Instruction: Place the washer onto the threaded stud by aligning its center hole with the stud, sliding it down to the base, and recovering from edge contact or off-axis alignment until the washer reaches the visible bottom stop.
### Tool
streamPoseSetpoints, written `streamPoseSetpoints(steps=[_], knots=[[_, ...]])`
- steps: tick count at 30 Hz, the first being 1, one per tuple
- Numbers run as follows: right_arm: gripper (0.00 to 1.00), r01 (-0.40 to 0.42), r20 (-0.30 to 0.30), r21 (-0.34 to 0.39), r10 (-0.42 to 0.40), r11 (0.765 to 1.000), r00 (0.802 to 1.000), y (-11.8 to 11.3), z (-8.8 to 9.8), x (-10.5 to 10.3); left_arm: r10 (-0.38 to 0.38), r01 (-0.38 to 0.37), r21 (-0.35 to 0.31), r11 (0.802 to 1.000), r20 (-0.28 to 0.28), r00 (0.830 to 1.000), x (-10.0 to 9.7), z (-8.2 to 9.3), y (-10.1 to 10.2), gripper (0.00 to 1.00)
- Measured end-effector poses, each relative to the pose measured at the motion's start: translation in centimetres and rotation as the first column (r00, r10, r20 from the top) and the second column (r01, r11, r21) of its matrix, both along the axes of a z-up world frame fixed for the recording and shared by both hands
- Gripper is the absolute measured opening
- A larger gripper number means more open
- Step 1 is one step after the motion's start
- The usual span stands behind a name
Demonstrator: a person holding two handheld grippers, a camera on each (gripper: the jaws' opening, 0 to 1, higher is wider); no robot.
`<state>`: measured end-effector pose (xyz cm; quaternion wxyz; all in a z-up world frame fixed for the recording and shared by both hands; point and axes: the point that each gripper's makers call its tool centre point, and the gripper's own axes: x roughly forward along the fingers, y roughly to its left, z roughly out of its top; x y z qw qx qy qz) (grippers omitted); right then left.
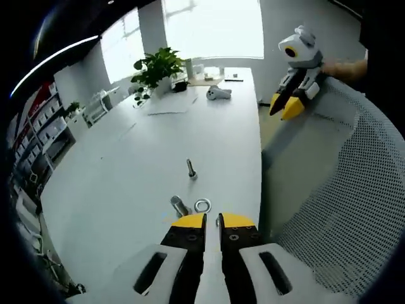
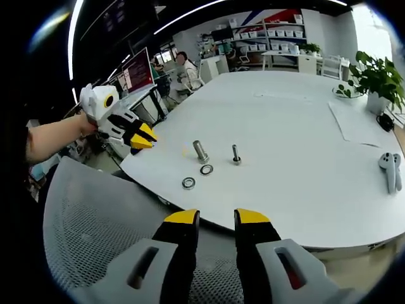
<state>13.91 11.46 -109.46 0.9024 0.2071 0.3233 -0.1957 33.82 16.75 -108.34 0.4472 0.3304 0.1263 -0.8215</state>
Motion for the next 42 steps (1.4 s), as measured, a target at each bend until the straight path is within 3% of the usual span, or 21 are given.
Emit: streamPoseSetpoints(steps=[4,8,11,13,17,19,22,25,28,33,35,37,39,42], knots=[[0.25,-0.01,0.003,0.001,0.01,1.0,1.0,0.1,0.0,0.1,0.101,-0.104,-0.059,0.993,-0.053,0.993,1.5,2.6,1.8,0.12],[0.25,-0.023,0.006,0.002,0.023,1.0,1.0,0.1,0.1,0.2,0.177,-0.189,-0.112,0.975,-0.112,0.978,1.9,4.4,3.2,0.35],[0.25,-0.028,0.007,0.004,0.028,1.0,1.0,0.2,0.0,0.2,0.225,-0.236,-0.101,0.967,-0.107,0.968,2.2,4.8,4.7,0.4],[0.25,-0.03,0.01,0.006,0.03,1.0,1.0,0.4,0.1,0.2,0.272,-0.282,-0.112,0.953,-0.095,0.958,2.6,5.2,5.4,0.45],[0.25,-0.036,0.009,0.008,0.036,0.999,0.999,0.4,0.0,0.2,0.372,-0.393,-0.145,0.908,-0.15,0.916,3.2,6.3,6.2,0.59],[0.25,-0.041,0.007,0.01,0.041,0.999,0.999,0.5,0.0,0.2,0.39,-0.409,-0.16,0.898,-0.137,0.911,3.4,6.3,6.6,0.69],[0.26,-0.044,0.02,0.008,0.044,0.999,0.999,0.7,0.2,0.2,0.421,-0.425,-0.219,0.878,-0.069,0.905,4.2,6.0,7.4,0.84],[0.26,-0.038,0.031,0.009,0.037,0.999,0.999,0.5,0.3,0.3,0.459,-0.461,-0.228,0.857,-0.069,0.886,4.4,5.5,8.0,0.85],[0.26,-0.043,0.025,0.008,0.043,0.999,0.999,0.5,0.2,0.3,0.497,-0.517,-0.191,0.834,-0.145,0.856,4.2,5.0,8.5,0.88],[0.26,-0.056,0.01,0.009,0.056,0.998,0.998,0.6,0.1,0.4,0.527,-0.548,-0.213,0.809,-0.148,0.837,4.6,4.9,8.9,0.97],[0.26,-0.059,0.007,0.008,0.059,0.998,0.998,0.7,0.1,0.3,0.54,-0.566,-0.2,0.8,-0.17,0.824,4.6,4.8,9.0,0.95],[0.26,-0.067,0.001,0.009,0.067,0.998,0.998,0.8,0.0,0.4,0.577,-0.613,-0.191,0.766,-0.214,0.788,4.7,4.9,8.9,0.96],[0.26,-0.07,-0.002,0.008,0.07,0.998,0.998,0.8,0.0,0.4,0.58,-0.616,-0.175,0.768,-0.221,0.784,4.4,4.5,9.1,0.97],[0.26,-0.07,-0.005,0.006,0.07,0.998,0.998,0.8,0.0,0.4,0.611,-0.644,-0.181,0.743,-0.209,0.764,4.8,4.1,9.2,0.92]])
